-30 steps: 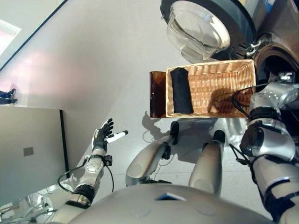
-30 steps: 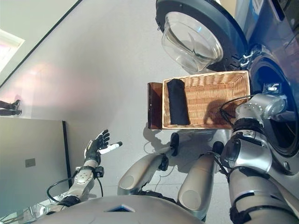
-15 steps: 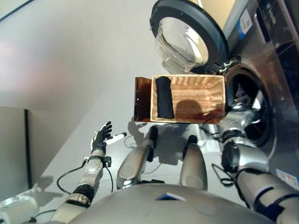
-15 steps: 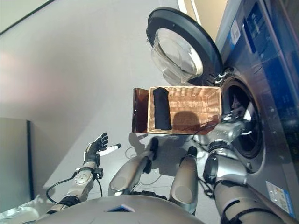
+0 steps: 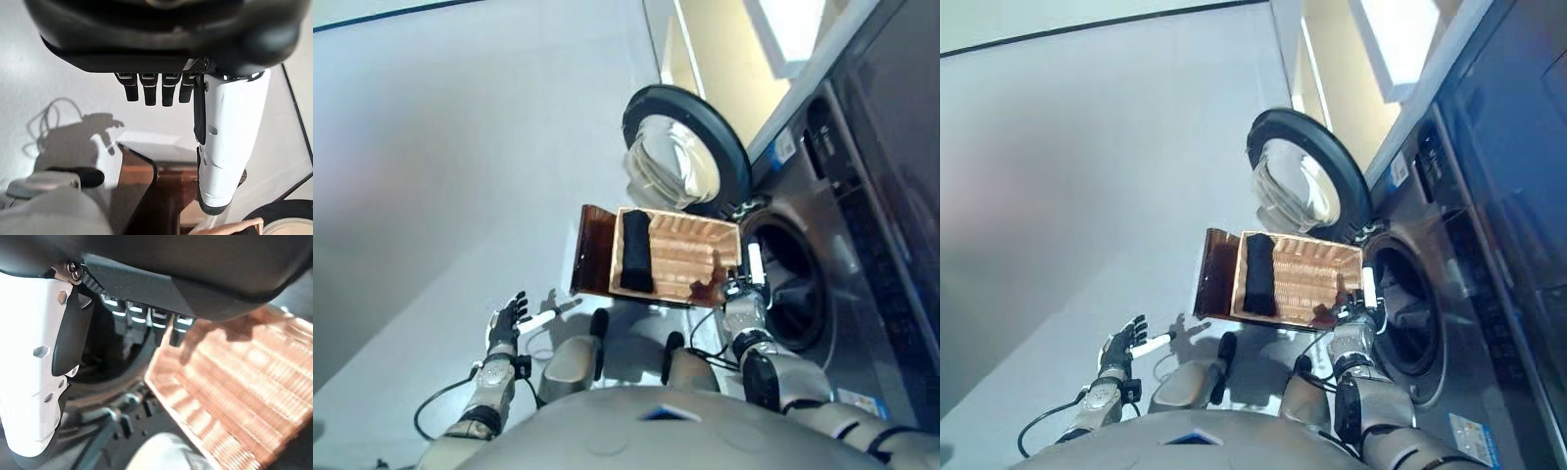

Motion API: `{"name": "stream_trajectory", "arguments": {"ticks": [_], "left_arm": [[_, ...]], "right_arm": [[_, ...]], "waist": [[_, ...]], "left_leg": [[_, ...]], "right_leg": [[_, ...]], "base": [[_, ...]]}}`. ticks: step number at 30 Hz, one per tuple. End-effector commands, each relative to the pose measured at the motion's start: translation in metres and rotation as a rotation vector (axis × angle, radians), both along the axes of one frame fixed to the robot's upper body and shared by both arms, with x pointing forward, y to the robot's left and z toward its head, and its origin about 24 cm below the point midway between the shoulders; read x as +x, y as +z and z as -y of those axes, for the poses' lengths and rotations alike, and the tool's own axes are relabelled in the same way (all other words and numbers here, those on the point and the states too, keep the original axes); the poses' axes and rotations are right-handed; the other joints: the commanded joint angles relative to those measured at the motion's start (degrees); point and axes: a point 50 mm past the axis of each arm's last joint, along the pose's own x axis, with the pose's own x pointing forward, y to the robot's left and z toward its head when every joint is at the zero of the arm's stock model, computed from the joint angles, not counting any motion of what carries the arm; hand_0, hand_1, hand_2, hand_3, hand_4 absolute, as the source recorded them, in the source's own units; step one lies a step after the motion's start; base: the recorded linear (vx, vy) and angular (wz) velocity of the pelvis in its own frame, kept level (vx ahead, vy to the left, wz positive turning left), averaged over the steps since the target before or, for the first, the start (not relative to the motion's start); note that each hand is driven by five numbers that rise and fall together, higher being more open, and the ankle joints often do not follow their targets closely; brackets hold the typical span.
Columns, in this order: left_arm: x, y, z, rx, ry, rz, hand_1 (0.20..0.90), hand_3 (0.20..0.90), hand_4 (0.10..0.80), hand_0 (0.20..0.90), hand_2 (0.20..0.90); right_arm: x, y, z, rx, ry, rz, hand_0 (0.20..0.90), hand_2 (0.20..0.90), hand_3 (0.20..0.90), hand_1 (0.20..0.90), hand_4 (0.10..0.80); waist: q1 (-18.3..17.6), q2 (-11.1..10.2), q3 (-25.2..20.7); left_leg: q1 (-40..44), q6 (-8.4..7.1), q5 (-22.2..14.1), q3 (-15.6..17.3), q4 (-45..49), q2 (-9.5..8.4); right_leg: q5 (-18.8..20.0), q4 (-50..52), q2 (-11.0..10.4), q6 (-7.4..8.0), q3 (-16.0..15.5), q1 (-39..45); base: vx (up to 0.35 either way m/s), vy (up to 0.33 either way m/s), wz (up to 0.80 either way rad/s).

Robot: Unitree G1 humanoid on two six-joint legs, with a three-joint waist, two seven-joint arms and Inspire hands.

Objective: Pick up the clothes and place them into the washing machine

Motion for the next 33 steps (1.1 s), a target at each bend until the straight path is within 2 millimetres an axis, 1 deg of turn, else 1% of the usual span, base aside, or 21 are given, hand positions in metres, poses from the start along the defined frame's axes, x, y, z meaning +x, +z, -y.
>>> {"name": "stream_trajectory", "arguments": {"ticks": [1,2,3,4,5,6,7,8,9,10,11,12,13,14,17,18,21,24,26,27,33], "left_arm": [[0.006,0.007,-0.022,0.072,0.014,0.026,0.900,0.900,0.800,0.900,0.900],[0.005,0.006,-0.022,0.073,0.014,0.025,0.900,0.900,0.800,0.900,0.900],[0.002,0.005,-0.022,0.075,0.013,0.011,0.900,0.900,0.800,0.900,0.900],[0.002,0.005,-0.022,0.075,0.013,0.011,0.900,0.900,0.800,0.900,0.900],[-0.005,0.003,-0.025,0.102,-0.009,-0.026,0.900,0.900,0.800,0.900,0.900],[-0.006,0.003,-0.026,0.110,-0.019,-0.036,0.900,0.900,0.800,0.900,0.900],[-0.007,0.003,-0.026,0.110,-0.018,-0.037,0.900,0.900,0.800,0.900,0.900],[-0.009,0.002,-0.028,0.116,-0.020,-0.051,0.900,0.900,0.800,0.900,0.900],[-0.010,0.003,-0.029,0.124,-0.016,-0.054,0.900,0.900,0.800,0.900,0.900],[-0.010,0.002,-0.029,0.125,-0.016,-0.055,0.900,0.900,0.800,0.900,0.900],[-0.012,0.002,-0.028,0.122,-0.015,-0.062,0.900,0.900,0.800,0.900,0.900],[-0.013,0.001,-0.027,0.121,-0.026,-0.067,0.900,0.900,0.800,0.900,0.900],[-0.015,0.000,-0.026,0.121,-0.038,-0.082,0.900,0.900,0.800,0.900,0.900],[-0.016,-0.001,-0.025,0.118,-0.036,-0.092,0.900,0.900,0.800,0.900,0.900],[-0.017,-0.002,-0.023,0.111,-0.045,-0.101,0.900,0.900,0.800,0.900,0.900],[-0.021,-0.003,-0.023,0.111,-0.053,-0.117,0.900,0.900,0.800,0.900,0.900],[-0.024,-0.005,-0.022,0.104,-0.067,-0.141,0.900,0.900,0.800,0.900,0.900],[-0.023,-0.005,-0.024,0.108,-0.060,-0.138,0.900,0.900,0.800,0.900,0.900],[-0.019,-0.004,-0.024,0.109,-0.057,-0.124,0.900,0.900,0.800,0.900,0.900],[-0.018,-0.003,-0.023,0.109,-0.056,-0.121,0.900,0.900,0.800,0.900,0.900],[-0.010,0.000,-0.027,0.133,-0.047,-0.096,0.900,0.900,0.800,0.900,0.900]], "right_arm": [[-0.010,-0.001,0.011,-0.103,0.115,-0.042,0.900,0.900,0.900,0.900,0.800],[-0.010,-0.001,0.010,-0.103,0.116,-0.044,0.900,0.900,0.900,0.900,0.800],[-0.020,-0.006,0.010,-0.136,0.170,-0.102,0.900,0.900,0.900,0.900,0.800],[-0.020,-0.006,0.010,-0.136,0.170,-0.103,0.900,0.900,0.900,0.900,0.800],[-0.045,-0.017,0.009,-0.287,0.438,-0.319,0.900,0.900,0.900,0.900,0.800],[-0.052,-0.019,0.009,-0.338,0.530,-0.381,0.900,0.900,0.900,0.900,0.800],[-0.052,-0.020,0.008,-0.339,0.531,-0.382,0.900,0.900,0.900,0.900,0.800],[-0.058,-0.022,0.005,-0.382,0.629,-0.418,0.900,0.900,0.900,0.900,0.800],[-0.069,-0.025,0.004,-0.461,0.769,-0.497,0.900,0.900,0.900,0.900,0.800],[-0.077,-0.028,0.002,-0.496,0.852,-0.536,0.900,0.900,0.900,0.900,0.800],[-0.085,-0.030,0.002,-0.522,0.908,-0.572,0.900,0.900,0.900,0.900,0.800],[-0.099,-0.034,0.002,-0.531,0.967,-0.631,0.900,0.900,0.900,0.900,0.800],[-0.111,-0.037,0.002,-0.524,1.013,-0.681,0.900,0.900,0.900,0.900,0.800],[-0.119,-0.039,0.002,-0.516,1.040,-0.702,0.900,0.900,0.900,0.900,0.800],[-0.134,-0.042,0.000,-0.507,1.107,-0.750,0.900,0.900,0.900,0.900,0.800],[-0.137,-0.043,-0.002,-0.499,1.123,-0.757,0.900,0.900,0.900,0.900,0.800],[-0.142,-0.044,-0.002,-0.479,1.142,-0.770,0.900,0.900,0.900,0.900,0.800],[-0.134,-0.044,-0.004,-0.494,1.166,-0.752,0.900,0.900,0.900,0.900,0.800],[-0.124,-0.042,-0.007,-0.516,1.168,-0.724,0.900,0.900,0.900,0.900,0.800],[-0.122,-0.042,-0.007,-0.515,1.164,-0.724,0.900,0.900,0.900,0.900,0.800],[-0.083,-0.035,-0.014,-0.603,1.167,-0.637,0.900,0.900,0.900,0.900,0.800]], "waist": [[0.48,-0.53,-3.47],[0.47,-0.55,-3.53],[0.05,-0.91,-4.11],[0.05,-0.91,-4.10],[-0.62,-2.07,-5.58],[-0.91,-2.32,-6.09],[-0.94,-2.31,-6.08],[-1.31,-2.56,-6.40],[-1.87,-2.85,-6.92],[-2.16,-2.98,-7.08],[-2.51,-3.06,-7.34],[-2.64,-3.11,-7.74],[-2.78,-3.21,-8.10],[-3.03,-3.25,-8.43],[-3.26,-3.37,-8.98],[-3.41,-3.44,-8.95],[-3.52,-3.81,-8.90],[-3.55,-4.25,-8.60],[-3.34,-4.67,-8.37],[-3.24,-4.80,-8.35],[-1.99,-5.60,-7.55]], "left_leg": [[0.05,-2.33,-3.54,0.61,0.02,-1.50],[0.16,-2.33,-3.49,0.62,-0.12,-1.49],[0.90,-2.34,-3.40,0.76,-0.81,-1.22],[0.91,-2.34,-3.39,0.76,-0.82,-1.22],[2.38,-2.31,-3.38,1.22,-1.77,-0.80],[2.96,-2.26,-3.27,1.34,-2.17,-0.72],[3.06,-2.26,-3.26,1.34,-2.25,-0.71],[3.59,-2.28,-3.10,1.47,-2.55,-0.52],[4.64,-2.29,-3.01,1.80,-3.20,-0.34],[4.98,-2.29,-2.88,1.87,-3.36,-0.35],[5.41,-2.29,-2.73,1.94,-3.71,-0.28],[5.76,-2.30,-2.58,2.06,-4.06,-0.23],[6.26,-2.38,-2.42,2.17,-4.45,-0.15],[6.76,-2.42,-2.26,2.47,-4.97,-0.14],[7.71,-2.43,-2.08,2.92,-5.74,-0.04],[8.06,-2.36,-2.12,2.95,-5.72,-0.03],[9.03,-2.11,-2.60,3.06,-5.42,-0.10],[10.09,-1.74,-3.06,2.95,-5.21,-0.20],[10.32,-1.46,-3.34,2.86,-4.98,-0.31],[10.44,-1.37,-3.45,2.77,-4.94,-0.40],[10.85,-0.25,-4.59,2.30,-4.04,-1.35]], "right_leg": [[6.20,-6.76,0.25,-1.05,-0.55,1.84],[6.23,-6.85,0.26,-1.05,-0.55,1.92],[6.51,-7.29,0.25,-0.94,-0.55,2.36],[6.51,-7.30,0.25,-0.94,-0.56,2.38],[7.13,-7.84,0.35,-0.66,-0.05,3.16],[7.26,-7.98,0.45,-0.62,0.10,3.54],[7.26,-8.02,0.46,-0.62,0.10,3.62],[7.37,-8.09,0.52,-0.51,0.26,3.97],[7.57,-8.27,0.60,-0.38,0.54,4.60],[7.83,-8.33,0.63,-0.28,0.79,4.80],[8.10,-8.52,0.59,-0.17,1.09,5.07],[8.19,-8.82,0.59,-0.08,1.10,5.38],[8.40,-9.17,0.45,0.06,1.23,5.84],[8.57,-9.46,0.36,0.22,1.38,6.11],[8.74,-9.70,0.18,0.44,1.72,6.47],[8.75,-9.54,0.20,0.44,1.86,6.65],[8.60,-9.25,0.09,0.56,2.12,7.58],[8.41,-8.71,-0.04,0.66,2.31,8.13],[8.32,-8.20,-0.17,0.74,2.32,8.33],[8.27,-8.02,-0.19,0.79,2.34,8.41],[8.04,-5.40,-0.80,1.23,2.25,8.32]], "base": [[0.058,0.016,-0.09],[0.050,0.008,-0.06],[0.021,0.006,-0.05],[0.042,0.015,-0.07],[0.037,0.010,-0.06],[0.039,0.010,-0.10],[0.018,0.003,-0.10],[0.008,0.006,-0.20],[-0.006,0.011,-0.19],[-0.018,0.017,-0.14],[0.000,0.000,0.00],[-0.007,0.014,-0.06],[0.003,0.018,-0.10],[-0.004,0.020,-0.18],[-0.004,0.021,-0.12],[0.011,0.025,-0.18],[0.025,0.030,-0.08],[0.020,0.046,-0.03],[0.018,0.053,-0.04],[0.027,0.054,0.01],[0.029,0.066,0.01]]}}
